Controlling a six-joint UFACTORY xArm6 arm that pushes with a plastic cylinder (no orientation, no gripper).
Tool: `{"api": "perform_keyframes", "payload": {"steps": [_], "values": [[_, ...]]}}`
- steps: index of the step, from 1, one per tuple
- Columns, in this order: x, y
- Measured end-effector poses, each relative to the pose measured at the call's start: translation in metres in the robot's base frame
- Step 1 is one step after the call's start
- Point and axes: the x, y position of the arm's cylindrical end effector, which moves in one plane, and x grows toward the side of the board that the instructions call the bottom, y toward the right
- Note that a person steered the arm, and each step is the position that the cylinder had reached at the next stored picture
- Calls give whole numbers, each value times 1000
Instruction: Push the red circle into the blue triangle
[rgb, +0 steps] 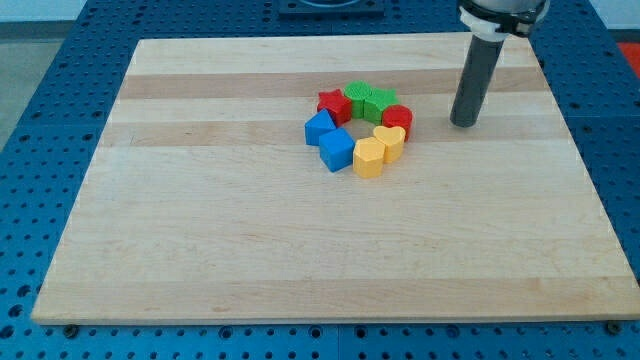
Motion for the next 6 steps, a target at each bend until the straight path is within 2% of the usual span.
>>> {"api": "perform_keyframes", "payload": {"steps": [1, 6], "values": [[14, -7], [8, -120]]}}
